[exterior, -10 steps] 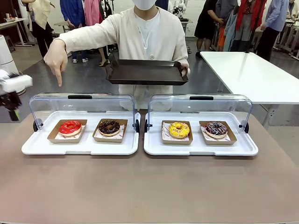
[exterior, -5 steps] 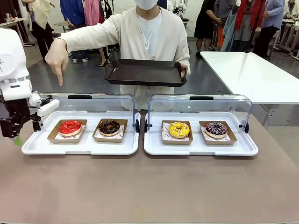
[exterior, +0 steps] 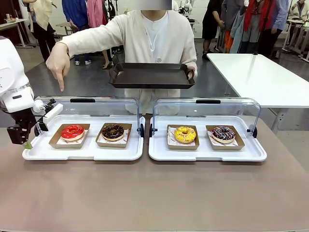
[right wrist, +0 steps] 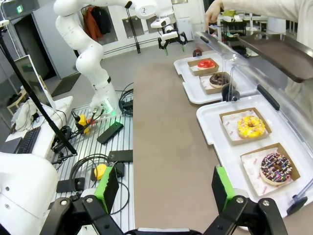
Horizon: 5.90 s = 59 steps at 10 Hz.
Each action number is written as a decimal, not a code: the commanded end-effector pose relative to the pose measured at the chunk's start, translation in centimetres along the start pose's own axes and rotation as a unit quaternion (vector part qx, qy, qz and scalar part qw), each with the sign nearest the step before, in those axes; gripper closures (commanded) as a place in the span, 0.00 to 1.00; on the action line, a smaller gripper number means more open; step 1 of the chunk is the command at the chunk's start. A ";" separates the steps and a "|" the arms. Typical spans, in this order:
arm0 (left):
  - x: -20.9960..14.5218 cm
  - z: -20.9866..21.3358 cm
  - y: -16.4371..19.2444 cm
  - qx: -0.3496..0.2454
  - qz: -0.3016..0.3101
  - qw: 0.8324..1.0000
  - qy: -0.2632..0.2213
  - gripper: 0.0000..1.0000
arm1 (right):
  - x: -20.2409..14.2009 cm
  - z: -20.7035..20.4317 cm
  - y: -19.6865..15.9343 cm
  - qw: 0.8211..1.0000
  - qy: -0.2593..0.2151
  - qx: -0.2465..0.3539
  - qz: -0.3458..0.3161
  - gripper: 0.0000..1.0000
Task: Provide the desired donut to the person.
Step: Pick up and lift the Paper togo box containing the Donut pointed at by the person.
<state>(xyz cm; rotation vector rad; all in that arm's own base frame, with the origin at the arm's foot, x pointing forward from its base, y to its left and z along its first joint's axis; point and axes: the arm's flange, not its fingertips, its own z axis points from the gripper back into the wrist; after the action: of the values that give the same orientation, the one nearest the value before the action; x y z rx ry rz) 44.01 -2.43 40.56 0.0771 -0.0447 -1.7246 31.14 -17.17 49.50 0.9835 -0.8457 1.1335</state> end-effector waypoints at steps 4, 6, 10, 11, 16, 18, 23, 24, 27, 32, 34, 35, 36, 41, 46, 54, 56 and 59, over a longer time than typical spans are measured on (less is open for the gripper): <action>0.5 -0.4 0.0 -0.008 0.000 1.000 0.017 0.00 | 0.0 0.0 -0.1 1.000 -0.004 0.002 0.003 0.00; -0.1 -1.5 0.7 -0.011 -0.013 1.000 0.011 0.00 | 0.0 0.0 -0.1 1.000 -0.004 0.002 0.003 0.00; 0.0 -5.2 3.9 -0.012 -0.001 1.000 0.011 0.00 | 0.0 0.0 -0.1 1.000 -0.004 0.002 0.003 0.00; -0.4 -5.8 4.6 -0.010 0.008 1.000 0.009 0.00 | 0.0 0.0 -0.1 1.000 -0.004 0.002 0.003 0.00; -1.0 -7.6 6.1 0.000 0.029 1.000 -0.007 0.00 | 0.0 0.0 -0.1 1.000 -0.004 0.002 0.003 0.00; -1.0 -8.0 6.2 -0.005 0.027 1.000 -0.014 0.00 | 0.0 0.0 -0.1 1.000 -0.004 0.002 0.003 0.00; -1.1 -8.5 6.5 -0.001 0.030 0.999 -0.021 0.41 | 0.0 0.0 -0.1 1.000 -0.004 0.002 0.003 0.00; -1.2 -8.6 6.5 -0.002 0.030 0.999 -0.021 0.55 | 0.0 0.0 -0.1 1.000 -0.004 0.002 0.003 0.00; -1.4 -8.6 6.4 -0.002 0.028 0.999 -0.022 1.00 | 0.0 0.0 -0.1 1.000 -0.004 0.002 0.003 0.00; -1.5 -8.5 6.3 -0.002 0.028 0.999 -0.021 1.00 | 0.0 0.0 -0.1 1.000 -0.004 0.002 0.003 0.00; -1.6 -8.3 6.3 -0.002 0.026 0.999 -0.020 1.00 | 0.0 0.0 -0.1 1.000 -0.004 0.002 0.003 0.00; -1.6 -8.2 6.3 -0.001 0.024 1.000 -0.019 1.00 | 0.0 0.0 -0.1 1.000 -0.004 0.002 0.003 0.00; -1.6 -7.8 6.2 0.001 0.021 1.000 -0.018 1.00 | 0.0 0.0 -0.1 1.000 -0.004 0.002 0.003 0.00; 0.2 0.1 3.2 -0.043 -0.014 0.999 -0.021 1.00 | 0.0 0.0 -0.1 1.000 -0.004 0.002 0.003 0.00; 4.3 11.5 -2.2 -0.093 0.028 0.995 0.000 1.00 | 0.0 0.0 -0.1 1.000 -0.004 0.002 0.003 0.00; 7.0 19.3 -3.9 -0.017 0.031 0.999 0.034 1.00 | 0.0 0.0 -0.1 1.000 -0.004 0.002 0.003 0.00; 7.0 19.3 -3.9 -0.017 0.031 0.999 0.034 1.00 | 0.0 0.0 -0.1 1.000 -0.004 0.002 0.003 0.00; 7.0 19.3 -3.9 -0.017 0.031 0.999 0.034 1.00 | 0.0 0.0 -0.1 1.000 -0.004 0.002 0.003 0.00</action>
<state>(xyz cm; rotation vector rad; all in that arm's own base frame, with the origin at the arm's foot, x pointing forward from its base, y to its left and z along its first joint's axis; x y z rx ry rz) 37.72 -9.00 59.14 0.1030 0.0407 -1.6658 31.17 -17.13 49.46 0.9839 -0.8435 1.1334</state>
